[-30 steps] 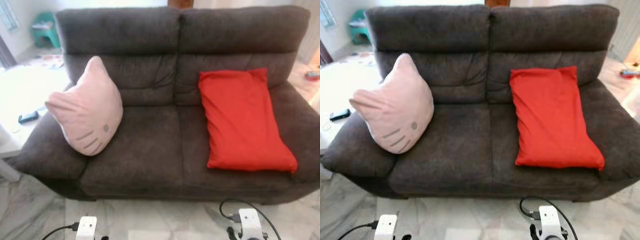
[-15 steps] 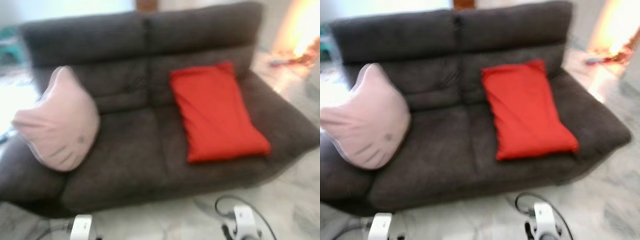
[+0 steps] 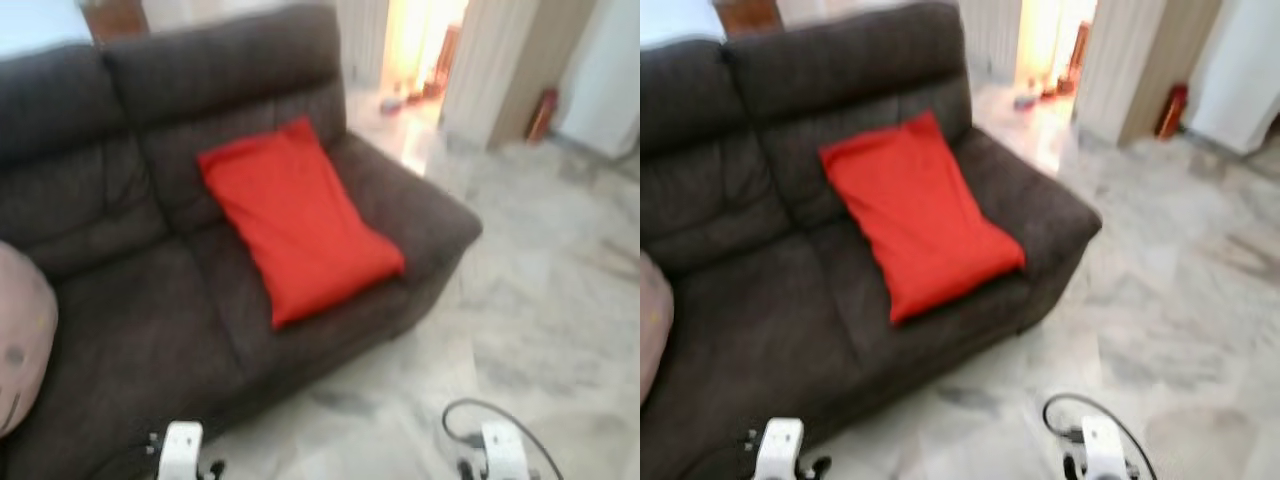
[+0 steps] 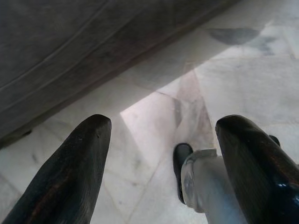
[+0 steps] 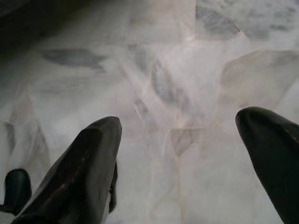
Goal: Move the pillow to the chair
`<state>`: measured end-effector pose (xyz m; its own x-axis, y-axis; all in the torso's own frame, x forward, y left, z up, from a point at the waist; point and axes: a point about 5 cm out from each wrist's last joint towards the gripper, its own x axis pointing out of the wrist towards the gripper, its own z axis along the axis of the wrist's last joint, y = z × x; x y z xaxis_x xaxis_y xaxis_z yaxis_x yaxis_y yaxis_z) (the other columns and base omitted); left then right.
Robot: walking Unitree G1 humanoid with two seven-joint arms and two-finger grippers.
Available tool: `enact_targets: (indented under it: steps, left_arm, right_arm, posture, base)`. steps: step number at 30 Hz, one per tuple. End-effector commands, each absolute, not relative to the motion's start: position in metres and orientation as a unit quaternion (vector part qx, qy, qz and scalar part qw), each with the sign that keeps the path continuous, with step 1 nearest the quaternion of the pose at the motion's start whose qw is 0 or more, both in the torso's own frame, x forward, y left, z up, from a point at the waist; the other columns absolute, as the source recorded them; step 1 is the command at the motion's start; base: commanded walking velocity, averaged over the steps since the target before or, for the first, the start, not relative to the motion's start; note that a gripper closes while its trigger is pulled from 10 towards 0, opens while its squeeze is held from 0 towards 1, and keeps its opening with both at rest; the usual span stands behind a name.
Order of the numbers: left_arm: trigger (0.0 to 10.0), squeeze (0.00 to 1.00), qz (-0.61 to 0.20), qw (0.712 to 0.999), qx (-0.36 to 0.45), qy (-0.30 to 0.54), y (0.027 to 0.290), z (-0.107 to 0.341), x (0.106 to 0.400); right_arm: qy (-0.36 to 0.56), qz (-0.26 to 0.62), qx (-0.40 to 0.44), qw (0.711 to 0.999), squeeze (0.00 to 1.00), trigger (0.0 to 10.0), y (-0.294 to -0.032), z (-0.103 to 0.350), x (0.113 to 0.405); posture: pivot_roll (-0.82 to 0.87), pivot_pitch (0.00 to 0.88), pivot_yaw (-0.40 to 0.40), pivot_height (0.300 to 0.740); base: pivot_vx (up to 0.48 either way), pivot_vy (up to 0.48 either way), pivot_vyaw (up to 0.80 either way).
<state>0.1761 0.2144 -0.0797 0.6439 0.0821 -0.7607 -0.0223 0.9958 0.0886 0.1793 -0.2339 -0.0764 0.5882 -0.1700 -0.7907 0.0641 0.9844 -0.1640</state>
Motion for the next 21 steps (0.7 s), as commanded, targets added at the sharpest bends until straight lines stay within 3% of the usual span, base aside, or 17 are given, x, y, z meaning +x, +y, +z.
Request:
enact_targets:
  steps: [1,15,21]
  left_arm:
    - [10.0,0.0,0.033,0.901,0.037,0.431,0.2189,-0.0814,0.1711]
    - [10.0,0.0,0.034,0.902,0.046,0.428,0.221,-0.0801,0.173]
    - [10.0,0.0,0.033,0.902,0.046,0.429,0.2198,-0.0806,0.1725]
  right_arm:
    - [0.457,-0.068,-0.055,0.885,0.0,10.0,-0.2334,-0.0794,0.1735]
    - [0.458,-0.068,-0.052,0.885,0.0,10.0,-0.2311,-0.0801,0.1732]
    - [0.457,-0.067,-0.053,0.886,0.0,10.0,-0.2314,-0.0795,0.1744]
  posture:
    - [0.04,0.0,0.034,0.74]
    - [0.04,0.0,0.035,0.74]
    - [0.04,0.0,0.032,0.74]
  base:
    - [0.0,0.0,-0.78]
    - [0.0,0.0,-0.78]
    - [0.0,-0.167,-0.78]
